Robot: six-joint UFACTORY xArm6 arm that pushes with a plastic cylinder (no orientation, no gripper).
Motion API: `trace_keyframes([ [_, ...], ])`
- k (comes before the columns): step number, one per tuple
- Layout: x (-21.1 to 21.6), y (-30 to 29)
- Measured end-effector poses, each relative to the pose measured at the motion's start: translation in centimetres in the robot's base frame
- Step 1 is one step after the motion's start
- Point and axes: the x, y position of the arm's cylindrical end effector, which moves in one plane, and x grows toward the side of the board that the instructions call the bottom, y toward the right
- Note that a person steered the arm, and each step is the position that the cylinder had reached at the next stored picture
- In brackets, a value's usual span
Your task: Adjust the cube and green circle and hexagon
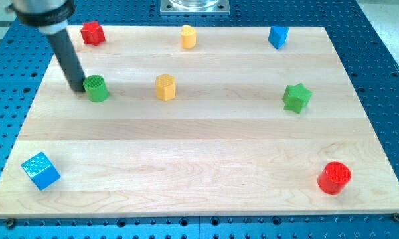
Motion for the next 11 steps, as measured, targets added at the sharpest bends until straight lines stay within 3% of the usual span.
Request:
trace_keyframes([
  [1, -4.0, 2.5],
  [2, -0.9, 7.9],
  [3, 3.4, 7.0],
  [4, 3.1, 2.5],
  [5, 0.2, 5.7],
  [6, -1.8, 13.5],
  [7, 5.2, 15.3],
  [8, 17.6, 15.1],
  [10, 10.3, 17.3],
  [11, 15.1, 19.4],
])
